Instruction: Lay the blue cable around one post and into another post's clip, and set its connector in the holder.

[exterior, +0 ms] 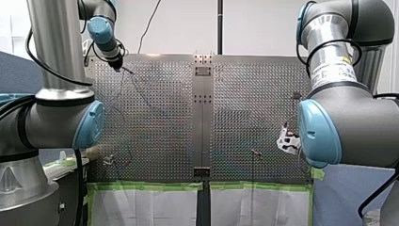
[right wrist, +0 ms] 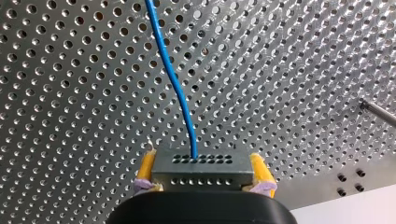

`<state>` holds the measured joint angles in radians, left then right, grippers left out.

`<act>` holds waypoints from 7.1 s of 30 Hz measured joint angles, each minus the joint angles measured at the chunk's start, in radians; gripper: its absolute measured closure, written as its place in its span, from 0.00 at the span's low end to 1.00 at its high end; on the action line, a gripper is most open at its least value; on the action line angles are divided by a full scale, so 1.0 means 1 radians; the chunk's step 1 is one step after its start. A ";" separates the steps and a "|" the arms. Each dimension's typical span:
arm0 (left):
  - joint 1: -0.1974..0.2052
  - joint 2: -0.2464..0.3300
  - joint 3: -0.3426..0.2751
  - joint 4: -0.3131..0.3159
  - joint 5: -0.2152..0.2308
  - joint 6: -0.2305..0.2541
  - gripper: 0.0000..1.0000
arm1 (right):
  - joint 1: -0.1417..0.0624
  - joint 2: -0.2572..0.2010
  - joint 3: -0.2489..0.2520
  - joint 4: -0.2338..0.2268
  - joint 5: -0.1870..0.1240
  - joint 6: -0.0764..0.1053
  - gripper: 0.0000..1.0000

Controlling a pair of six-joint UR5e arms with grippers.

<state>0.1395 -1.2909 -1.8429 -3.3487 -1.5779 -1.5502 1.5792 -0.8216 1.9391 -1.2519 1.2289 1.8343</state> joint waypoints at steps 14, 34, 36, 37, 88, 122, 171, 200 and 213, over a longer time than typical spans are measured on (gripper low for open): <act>-0.015 -0.017 0.058 0.000 0.015 -0.008 0.00 | -0.002 0.000 -0.001 -0.006 -0.003 0.007 1.00; -0.042 -0.038 0.058 -0.019 -0.031 -0.029 0.00 | -0.001 0.000 0.000 -0.006 -0.003 0.009 1.00; -0.047 -0.043 0.058 -0.028 -0.048 -0.031 0.00 | -0.001 0.000 0.000 -0.005 -0.003 0.009 1.00; -0.049 -0.044 0.058 -0.031 -0.056 -0.032 0.00 | -0.001 0.000 0.000 -0.005 -0.003 0.008 1.00; -0.094 -0.042 0.004 0.009 -0.147 -0.045 0.00 | 0.001 0.000 0.000 -0.005 -0.002 0.006 1.00; -0.228 -0.139 -0.289 0.302 0.126 -0.127 0.00 | -0.013 -0.001 0.000 0.026 -0.010 0.023 1.00; -0.648 -0.560 -0.210 0.722 -0.178 -0.379 0.00 | 0.001 0.000 0.000 0.047 -0.017 0.003 1.00; -0.905 -0.817 -0.019 0.979 -0.264 -0.378 0.00 | 0.008 0.000 -0.001 0.044 -0.017 0.004 1.00; -0.995 -0.929 -0.017 1.092 -0.298 -0.334 0.00 | 0.008 0.000 0.000 0.048 -0.017 0.002 1.00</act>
<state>-0.8551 -2.2200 -1.8596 -2.2571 -1.8760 -1.8844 1.5869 -0.8217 1.9392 -1.2043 1.2120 1.8367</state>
